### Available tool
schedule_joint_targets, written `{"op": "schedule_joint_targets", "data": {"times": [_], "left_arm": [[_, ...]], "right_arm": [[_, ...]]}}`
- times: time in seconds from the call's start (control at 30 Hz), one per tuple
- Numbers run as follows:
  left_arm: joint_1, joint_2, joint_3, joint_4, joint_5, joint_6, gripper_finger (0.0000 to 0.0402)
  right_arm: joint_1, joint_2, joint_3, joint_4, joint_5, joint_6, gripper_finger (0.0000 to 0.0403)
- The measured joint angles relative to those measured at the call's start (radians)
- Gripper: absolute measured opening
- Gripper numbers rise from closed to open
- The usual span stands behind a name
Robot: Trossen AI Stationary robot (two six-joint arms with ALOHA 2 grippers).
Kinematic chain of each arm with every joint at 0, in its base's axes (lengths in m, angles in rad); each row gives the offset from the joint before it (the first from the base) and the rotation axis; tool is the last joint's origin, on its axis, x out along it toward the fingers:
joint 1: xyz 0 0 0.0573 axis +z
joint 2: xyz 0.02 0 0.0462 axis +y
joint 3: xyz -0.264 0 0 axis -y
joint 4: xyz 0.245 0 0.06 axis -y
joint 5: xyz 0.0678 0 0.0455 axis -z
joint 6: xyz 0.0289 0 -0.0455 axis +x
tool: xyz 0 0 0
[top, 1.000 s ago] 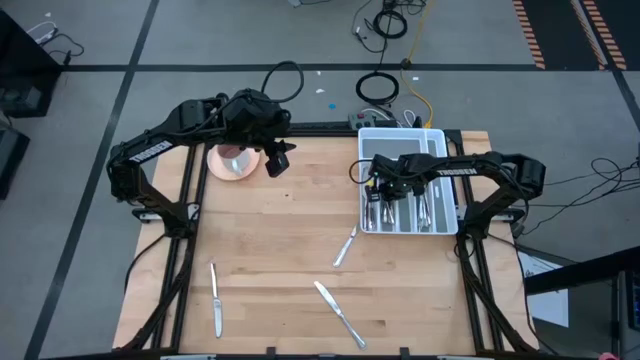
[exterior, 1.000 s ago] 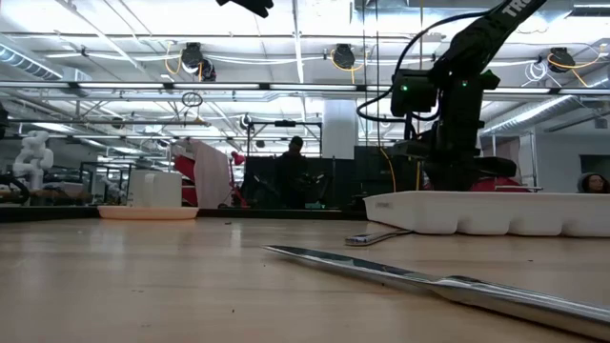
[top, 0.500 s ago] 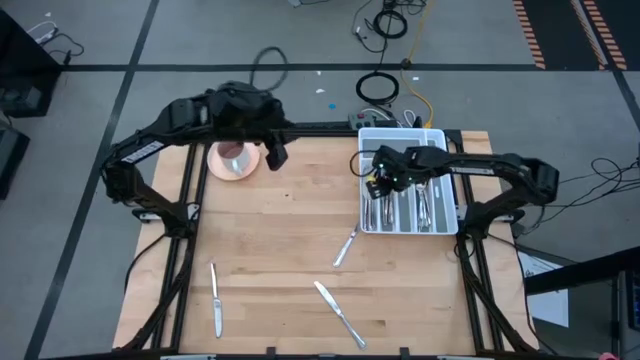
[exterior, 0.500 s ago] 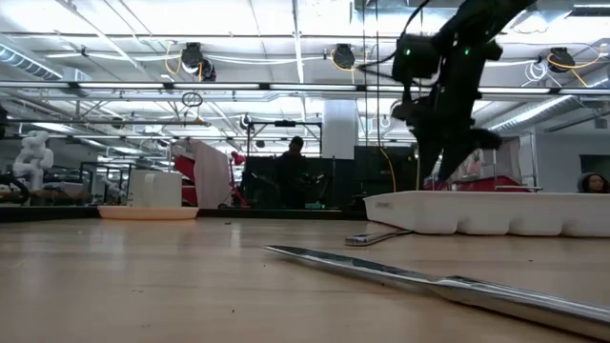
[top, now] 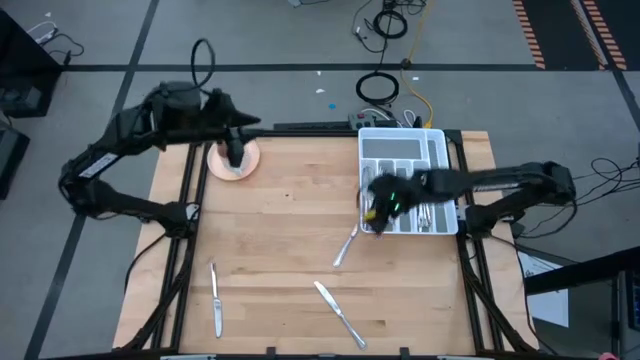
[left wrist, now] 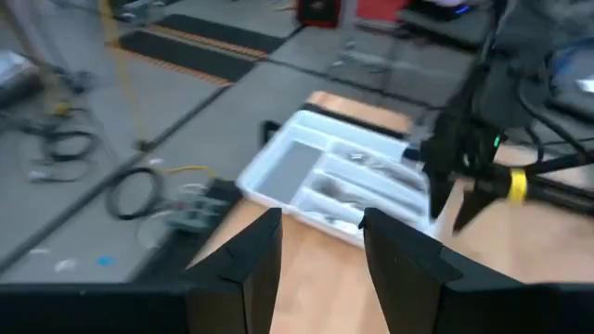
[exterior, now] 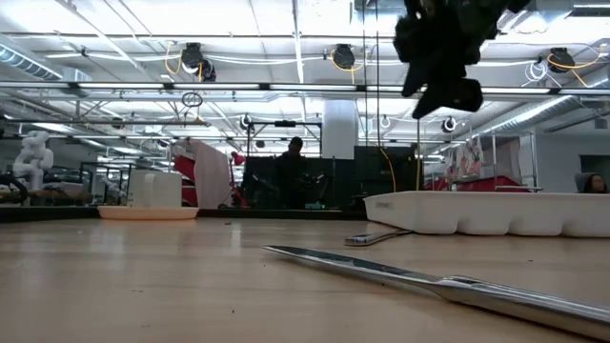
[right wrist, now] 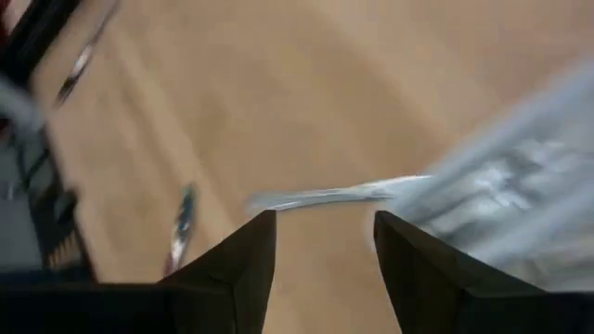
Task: Sort silverware
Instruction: Put the silver knife into the white silverware tray
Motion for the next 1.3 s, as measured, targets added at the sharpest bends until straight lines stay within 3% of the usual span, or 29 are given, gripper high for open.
{"op": "schedule_joint_targets", "data": {"times": [0.2, 0.4, 0.67, 0.9, 1.13, 1.3], "left_arm": [[-0.003, -0.204, -0.348, 0.253, 0.160, -0.121, 0.0158], [-0.015, -0.309, -0.525, 0.370, 0.173, -0.199, 0.0158], [-0.015, -0.324, -0.548, 0.337, 0.173, -0.205, 0.0158], [-0.015, -0.326, -0.548, 0.329, 0.232, -0.186, 0.0158], [-0.015, -0.338, -0.548, 0.335, 0.248, -0.188, 0.0158], [-0.015, -0.337, -0.548, 0.334, 0.247, -0.196, 0.0158]], "right_arm": [[0.212, 0.186, 0.004, 0.274, 0.035, -0.109, 0.0176], [0.323, 0.357, 0.110, 0.200, 0.004, -0.214, 0.0176], [0.411, 0.600, 0.345, 0.167, -0.039, -0.089, 0.0176], [0.499, 0.766, 0.534, 0.076, 0.030, 0.164, 0.0176], [0.602, 0.856, 0.599, -0.095, 0.087, 0.387, 0.0176], [0.646, 0.871, 0.602, -0.079, 0.112, 0.516, 0.0176]]}}
